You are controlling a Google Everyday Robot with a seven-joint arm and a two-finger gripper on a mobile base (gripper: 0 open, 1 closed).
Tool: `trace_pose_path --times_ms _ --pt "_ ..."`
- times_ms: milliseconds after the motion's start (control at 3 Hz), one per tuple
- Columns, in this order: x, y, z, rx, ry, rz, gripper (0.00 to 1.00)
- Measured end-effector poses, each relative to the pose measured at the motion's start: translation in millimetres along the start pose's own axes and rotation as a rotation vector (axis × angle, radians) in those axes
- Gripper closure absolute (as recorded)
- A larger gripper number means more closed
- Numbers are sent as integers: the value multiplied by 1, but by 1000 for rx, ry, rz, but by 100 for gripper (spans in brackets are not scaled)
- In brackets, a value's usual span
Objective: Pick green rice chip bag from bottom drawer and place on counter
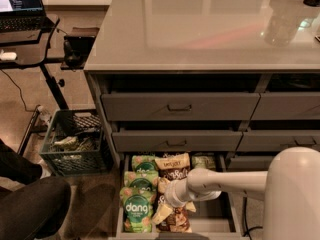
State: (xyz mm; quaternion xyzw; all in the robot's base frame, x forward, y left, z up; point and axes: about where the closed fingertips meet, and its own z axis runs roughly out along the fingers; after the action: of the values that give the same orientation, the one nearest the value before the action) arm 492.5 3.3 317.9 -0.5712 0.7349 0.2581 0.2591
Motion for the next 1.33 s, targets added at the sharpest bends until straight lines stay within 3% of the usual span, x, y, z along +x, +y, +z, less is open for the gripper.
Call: trace_pose_path --times_ms 667,1000,1333 --pt "-31 -25 17 104 15 -165 0" --pt "-31 -25 17 104 15 -165 0" --pt "-30 -27 43 95 41 -197 0"
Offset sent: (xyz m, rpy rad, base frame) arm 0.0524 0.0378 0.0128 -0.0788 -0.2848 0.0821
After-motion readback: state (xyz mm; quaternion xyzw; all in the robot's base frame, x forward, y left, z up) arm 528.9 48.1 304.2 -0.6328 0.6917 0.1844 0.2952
